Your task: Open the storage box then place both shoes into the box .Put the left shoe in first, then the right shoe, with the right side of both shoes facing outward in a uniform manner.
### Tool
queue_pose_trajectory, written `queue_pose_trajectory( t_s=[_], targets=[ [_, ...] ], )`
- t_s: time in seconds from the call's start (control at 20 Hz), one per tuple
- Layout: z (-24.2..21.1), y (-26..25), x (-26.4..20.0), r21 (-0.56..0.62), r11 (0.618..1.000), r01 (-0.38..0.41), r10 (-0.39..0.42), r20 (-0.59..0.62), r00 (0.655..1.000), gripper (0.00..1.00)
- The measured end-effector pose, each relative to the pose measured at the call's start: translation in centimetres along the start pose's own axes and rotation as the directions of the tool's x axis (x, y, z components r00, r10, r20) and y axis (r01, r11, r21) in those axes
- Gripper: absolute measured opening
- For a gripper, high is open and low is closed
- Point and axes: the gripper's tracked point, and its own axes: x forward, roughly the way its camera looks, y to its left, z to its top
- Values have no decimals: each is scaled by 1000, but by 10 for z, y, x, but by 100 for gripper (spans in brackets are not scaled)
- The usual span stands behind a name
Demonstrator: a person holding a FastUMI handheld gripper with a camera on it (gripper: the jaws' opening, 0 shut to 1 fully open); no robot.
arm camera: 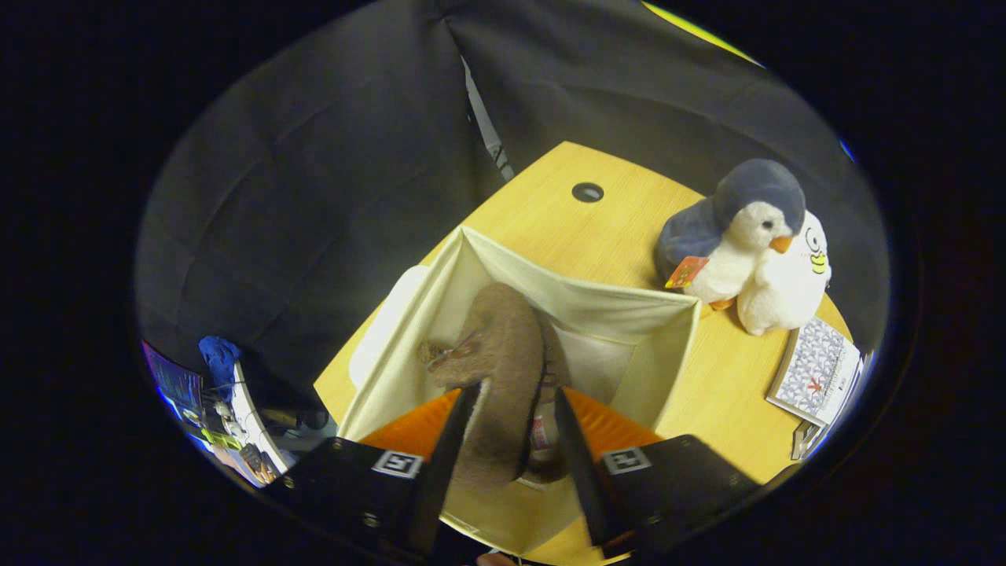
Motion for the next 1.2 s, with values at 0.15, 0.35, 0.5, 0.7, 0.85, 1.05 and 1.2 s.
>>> queue_pose_trajectory(
  t_s=[0.15,0.35,0.5,0.7,0.85,1.05,1.2],
  targets=[
    [28,-16,-62,46,998,31,-39,199,979,82],
    [33,-76,-167,183,976,116,-187,435,881,82],
    [22,-134,-252,291,929,230,-361,571,737,82],
    [-3,-189,-347,429,844,320,-536,664,521,82],
    [-27,-225,-411,511,755,412,-649,671,359,82],
    [-43,-240,-441,561,704,436,-696,668,263,99],
    [-42,-235,-443,560,728,395,-677,679,285,99]
  ],
)
